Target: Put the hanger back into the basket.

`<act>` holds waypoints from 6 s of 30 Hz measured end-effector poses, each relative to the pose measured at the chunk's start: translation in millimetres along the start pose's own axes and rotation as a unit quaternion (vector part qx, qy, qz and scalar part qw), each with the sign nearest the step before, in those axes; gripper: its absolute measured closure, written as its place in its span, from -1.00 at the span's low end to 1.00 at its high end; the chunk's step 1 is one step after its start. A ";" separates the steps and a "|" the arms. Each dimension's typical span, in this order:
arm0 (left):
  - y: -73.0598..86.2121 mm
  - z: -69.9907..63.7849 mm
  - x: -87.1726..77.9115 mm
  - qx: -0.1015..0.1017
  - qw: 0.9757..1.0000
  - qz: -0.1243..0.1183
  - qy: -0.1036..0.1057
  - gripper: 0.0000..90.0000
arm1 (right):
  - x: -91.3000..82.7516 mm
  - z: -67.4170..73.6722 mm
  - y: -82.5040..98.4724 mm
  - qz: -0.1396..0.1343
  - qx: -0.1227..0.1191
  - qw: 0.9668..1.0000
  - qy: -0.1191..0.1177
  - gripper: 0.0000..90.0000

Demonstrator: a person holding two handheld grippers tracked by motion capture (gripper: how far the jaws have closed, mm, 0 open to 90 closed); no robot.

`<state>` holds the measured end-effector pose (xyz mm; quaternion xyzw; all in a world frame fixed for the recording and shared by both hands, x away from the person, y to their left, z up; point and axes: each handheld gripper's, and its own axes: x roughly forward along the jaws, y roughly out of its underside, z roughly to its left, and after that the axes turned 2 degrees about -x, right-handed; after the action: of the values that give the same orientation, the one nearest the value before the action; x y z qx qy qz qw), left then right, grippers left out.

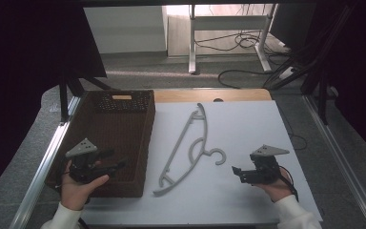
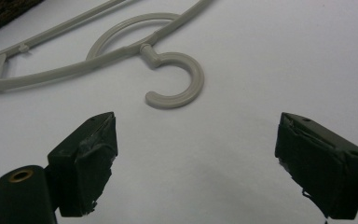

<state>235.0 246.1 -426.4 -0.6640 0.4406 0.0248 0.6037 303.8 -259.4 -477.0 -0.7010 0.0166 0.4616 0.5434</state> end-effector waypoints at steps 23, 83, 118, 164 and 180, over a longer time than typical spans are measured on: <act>3.4 -5.0 0.4 0.013 1.000 0.007 0.007 -0.34 | -2.9 -2.6 -2.9 -0.020 0.004 1.000 0.006 -0.66; -50.0 -104.8 97.0 0.082 0.986 0.121 0.075 -0.26 | -1.0 -1.9 -0.9 0.000 -0.002 1.000 -0.010 -0.64; -30.7 -114.2 189.8 0.065 0.972 0.221 0.050 -0.14 | 2.4 -1.7 1.5 0.012 -0.006 1.000 -0.011 -0.62; -12.1 -124.4 223.9 0.113 0.958 0.263 -0.025 0.68 | 4.2 -0.7 2.1 0.018 -0.007 1.000 -0.008 -0.62; -16.6 -115.7 224.3 0.096 0.957 0.273 -0.002 0.82 | 1.1 -1.1 0.3 0.007 -0.007 1.000 0.000 -0.62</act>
<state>324.4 24.4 -508.9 -0.4573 0.6037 0.1474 0.6362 304.9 -259.9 -477.9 -0.7045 0.0186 0.4654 0.5355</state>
